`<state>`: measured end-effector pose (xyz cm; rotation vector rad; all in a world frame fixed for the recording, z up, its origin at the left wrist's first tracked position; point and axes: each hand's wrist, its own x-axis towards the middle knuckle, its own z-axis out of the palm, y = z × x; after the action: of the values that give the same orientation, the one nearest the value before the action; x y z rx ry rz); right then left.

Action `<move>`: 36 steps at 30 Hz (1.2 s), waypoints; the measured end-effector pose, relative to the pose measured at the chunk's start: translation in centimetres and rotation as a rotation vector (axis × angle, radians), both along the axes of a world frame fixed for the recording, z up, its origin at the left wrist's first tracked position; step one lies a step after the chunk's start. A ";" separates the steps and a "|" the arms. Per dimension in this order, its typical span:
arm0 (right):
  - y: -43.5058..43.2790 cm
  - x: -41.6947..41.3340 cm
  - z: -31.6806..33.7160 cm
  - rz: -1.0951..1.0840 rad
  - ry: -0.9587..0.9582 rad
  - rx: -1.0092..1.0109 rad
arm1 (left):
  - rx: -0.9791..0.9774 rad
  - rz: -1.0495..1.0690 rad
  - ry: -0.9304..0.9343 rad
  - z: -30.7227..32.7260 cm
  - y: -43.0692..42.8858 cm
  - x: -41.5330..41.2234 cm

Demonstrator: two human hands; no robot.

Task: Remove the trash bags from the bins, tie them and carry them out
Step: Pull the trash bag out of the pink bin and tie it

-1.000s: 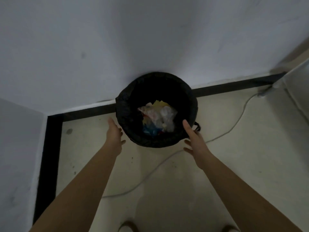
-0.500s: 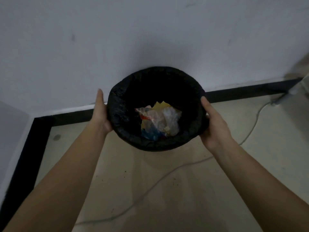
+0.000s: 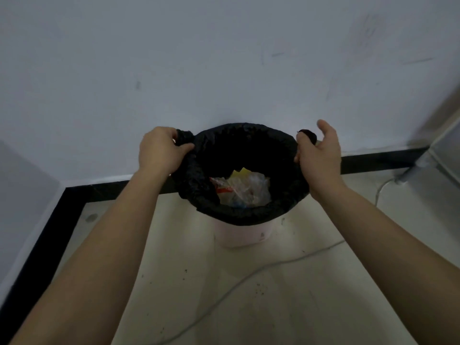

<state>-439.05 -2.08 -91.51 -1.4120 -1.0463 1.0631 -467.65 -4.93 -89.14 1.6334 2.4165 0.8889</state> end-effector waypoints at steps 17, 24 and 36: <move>-1.0 3.2 -1.9 0.357 -0.255 -0.399 | -0.233 0.318 -1.009 -4.5 -4.0 -4.1; -1.6 1.7 -2.6 0.224 -0.630 -0.222 | 0.073 -0.048 -0.207 0.7 -1.1 1.1; -2.1 0.1 -2.6 0.248 -0.780 -0.204 | 0.153 -0.541 -0.787 4.8 -2.5 10.6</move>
<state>-438.97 -4.21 -94.11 -1.9700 -1.7386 0.8041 -457.04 -7.40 -84.29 1.4649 1.3372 1.2950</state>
